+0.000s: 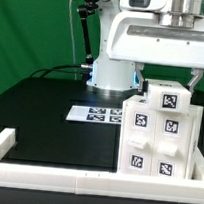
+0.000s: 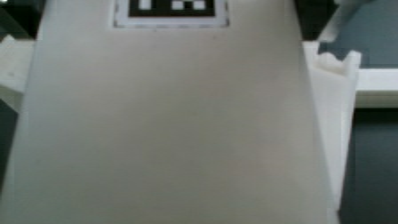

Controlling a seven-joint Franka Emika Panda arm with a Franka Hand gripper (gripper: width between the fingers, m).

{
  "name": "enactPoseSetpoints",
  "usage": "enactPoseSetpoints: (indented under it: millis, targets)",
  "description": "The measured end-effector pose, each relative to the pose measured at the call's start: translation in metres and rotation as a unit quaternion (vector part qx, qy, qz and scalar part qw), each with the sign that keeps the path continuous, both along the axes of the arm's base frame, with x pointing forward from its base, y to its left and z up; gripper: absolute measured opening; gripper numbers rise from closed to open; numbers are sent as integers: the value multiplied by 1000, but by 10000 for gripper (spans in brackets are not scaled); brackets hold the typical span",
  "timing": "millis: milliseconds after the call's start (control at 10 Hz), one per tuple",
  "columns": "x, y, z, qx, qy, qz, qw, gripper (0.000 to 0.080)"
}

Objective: Assemble cabinet

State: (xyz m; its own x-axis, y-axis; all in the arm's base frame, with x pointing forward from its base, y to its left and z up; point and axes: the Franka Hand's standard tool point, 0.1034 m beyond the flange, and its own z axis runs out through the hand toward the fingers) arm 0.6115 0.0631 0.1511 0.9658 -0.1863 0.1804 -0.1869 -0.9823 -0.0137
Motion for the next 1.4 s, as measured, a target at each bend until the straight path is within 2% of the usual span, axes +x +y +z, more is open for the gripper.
enactPoseSetpoints:
  millis: [300,500,700,800,1100,1200,1400]
  targets:
    - [-1,2,0,31,-18,-120,992,560]
    - [-2,2,-1,43,-18,-175,983,560]
    - [-3,5,-3,65,-14,-258,964,560]
    - [-3,4,-3,68,-13,-270,960,560]
    - [-4,5,-4,92,-8,-384,919,560]
    - [-6,5,-4,97,1,-437,894,560]
    - [-6,5,-4,101,1,-457,884,560]
